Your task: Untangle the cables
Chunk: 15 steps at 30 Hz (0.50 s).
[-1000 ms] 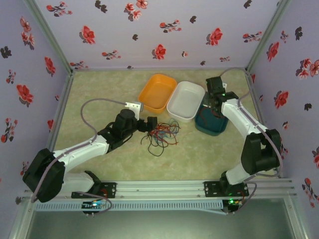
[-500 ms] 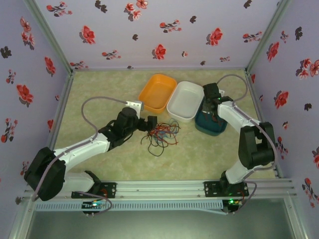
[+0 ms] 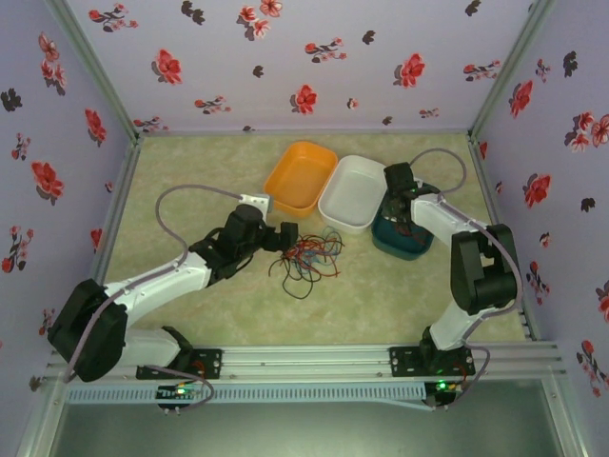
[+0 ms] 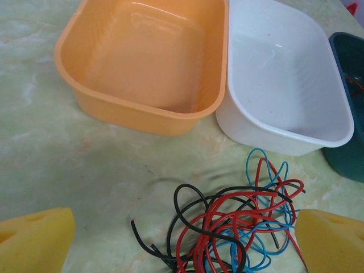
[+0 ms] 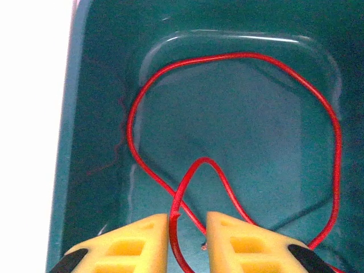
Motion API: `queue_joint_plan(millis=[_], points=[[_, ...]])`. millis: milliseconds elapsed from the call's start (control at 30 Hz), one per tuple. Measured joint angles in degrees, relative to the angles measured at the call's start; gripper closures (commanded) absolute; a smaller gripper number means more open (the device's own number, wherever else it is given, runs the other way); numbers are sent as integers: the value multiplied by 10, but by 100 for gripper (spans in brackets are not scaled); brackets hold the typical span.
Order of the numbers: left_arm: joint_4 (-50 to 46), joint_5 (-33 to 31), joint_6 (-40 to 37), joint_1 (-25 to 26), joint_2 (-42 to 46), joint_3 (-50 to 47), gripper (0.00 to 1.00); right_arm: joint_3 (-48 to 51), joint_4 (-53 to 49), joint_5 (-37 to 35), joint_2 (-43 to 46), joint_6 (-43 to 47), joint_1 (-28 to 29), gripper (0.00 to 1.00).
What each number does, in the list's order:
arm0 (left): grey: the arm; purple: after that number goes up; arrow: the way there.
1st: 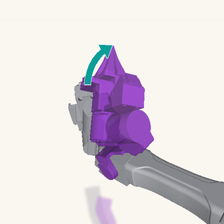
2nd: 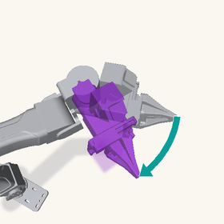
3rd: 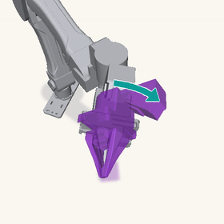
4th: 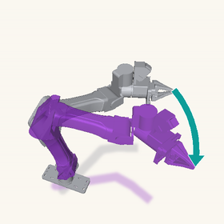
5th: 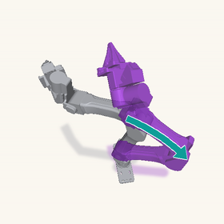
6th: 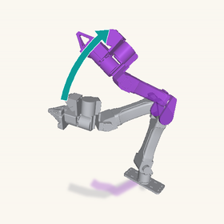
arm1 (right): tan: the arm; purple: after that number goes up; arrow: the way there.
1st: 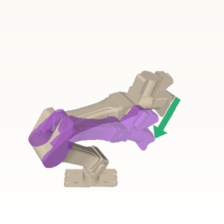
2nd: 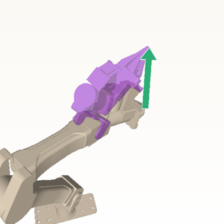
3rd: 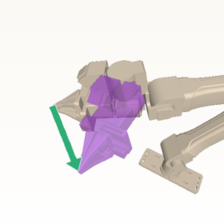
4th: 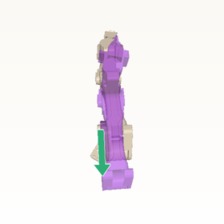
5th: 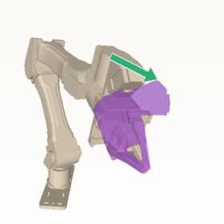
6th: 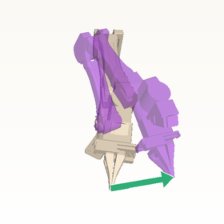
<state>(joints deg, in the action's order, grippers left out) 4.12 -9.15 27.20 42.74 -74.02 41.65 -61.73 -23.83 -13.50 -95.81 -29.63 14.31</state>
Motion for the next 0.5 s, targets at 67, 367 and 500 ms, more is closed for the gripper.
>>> queue_joint_plan(millis=[67, 367, 500], points=[[-3, -2, 3, -1, 0, 1, 0, 0, 0, 5, 0, -3, 0, 70], [-20, -3, 19, -7, 0, 4, 0, 0, -26, 21, 43, -10, 5, 58], [-30, -3, 34, -14, 0, 9, 0, -1, -44, 22, 85, -10, 20, 58]])
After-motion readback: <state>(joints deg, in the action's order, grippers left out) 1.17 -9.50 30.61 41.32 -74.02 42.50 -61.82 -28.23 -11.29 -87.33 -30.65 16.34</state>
